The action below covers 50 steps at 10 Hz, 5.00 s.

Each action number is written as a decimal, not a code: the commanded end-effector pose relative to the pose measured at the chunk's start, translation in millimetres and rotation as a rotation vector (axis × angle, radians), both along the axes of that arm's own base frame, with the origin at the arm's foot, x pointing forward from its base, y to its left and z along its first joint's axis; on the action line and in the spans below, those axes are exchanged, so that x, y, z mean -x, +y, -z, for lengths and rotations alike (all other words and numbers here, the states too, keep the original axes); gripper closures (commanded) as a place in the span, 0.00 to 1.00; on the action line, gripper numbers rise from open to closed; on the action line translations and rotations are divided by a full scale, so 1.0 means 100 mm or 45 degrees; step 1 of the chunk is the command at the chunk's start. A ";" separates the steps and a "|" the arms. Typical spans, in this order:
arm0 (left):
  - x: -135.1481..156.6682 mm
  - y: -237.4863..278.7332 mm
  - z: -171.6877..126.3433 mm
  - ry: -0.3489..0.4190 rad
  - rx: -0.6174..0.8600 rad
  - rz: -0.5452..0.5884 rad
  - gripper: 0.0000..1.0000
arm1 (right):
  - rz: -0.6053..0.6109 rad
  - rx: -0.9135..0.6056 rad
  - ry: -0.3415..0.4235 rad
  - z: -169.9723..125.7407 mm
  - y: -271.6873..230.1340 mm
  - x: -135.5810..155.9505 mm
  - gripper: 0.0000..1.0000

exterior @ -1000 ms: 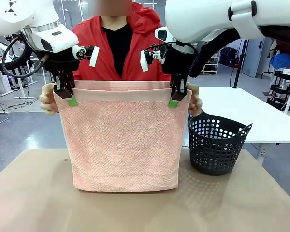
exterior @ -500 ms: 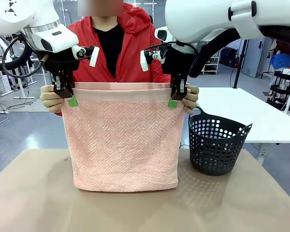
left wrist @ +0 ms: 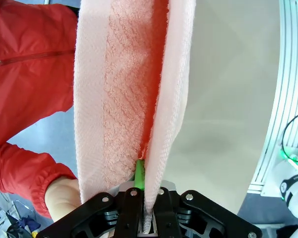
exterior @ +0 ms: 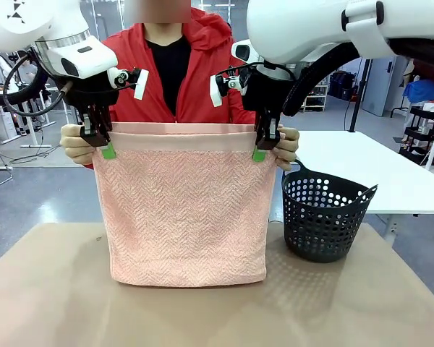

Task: Fold the towel.
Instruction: Release the end of the 100 cm Hotel Towel you were holding and grab the top end of the folded side, then release the end of the 100 cm Hotel Towel you were holding.

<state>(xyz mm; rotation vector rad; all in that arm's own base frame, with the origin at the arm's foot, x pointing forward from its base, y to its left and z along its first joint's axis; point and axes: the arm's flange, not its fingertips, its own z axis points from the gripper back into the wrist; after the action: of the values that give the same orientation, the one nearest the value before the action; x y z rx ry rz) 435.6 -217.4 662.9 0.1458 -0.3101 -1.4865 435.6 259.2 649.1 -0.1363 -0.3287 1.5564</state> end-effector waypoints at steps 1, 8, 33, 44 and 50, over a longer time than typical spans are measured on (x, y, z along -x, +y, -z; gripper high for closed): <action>0.00 0.00 0.00 0.000 0.000 0.000 0.61 | 0.000 0.000 0.000 0.00 0.00 0.00 0.79; 0.61 0.18 -0.71 -0.344 0.040 0.036 0.15 | -0.019 -0.072 -0.298 -0.74 -0.29 0.55 0.00; -0.14 0.13 -0.08 -0.028 0.042 0.114 1.00 | -0.048 0.013 -0.092 -0.27 0.09 -0.26 1.00; -0.13 0.11 -0.05 -0.049 0.027 0.089 0.99 | -0.058 0.022 -0.105 -0.27 0.06 -0.26 1.00; -0.13 0.11 -0.05 -0.049 0.027 0.089 0.99 | -0.058 0.022 -0.105 -0.27 0.06 -0.26 1.00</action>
<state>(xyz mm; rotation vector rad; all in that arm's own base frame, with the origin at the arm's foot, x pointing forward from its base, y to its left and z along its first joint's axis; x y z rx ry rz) 448.1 -208.5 667.6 0.1489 -0.3645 -1.5526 461.3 267.4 674.9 -0.2068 -0.3841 1.6015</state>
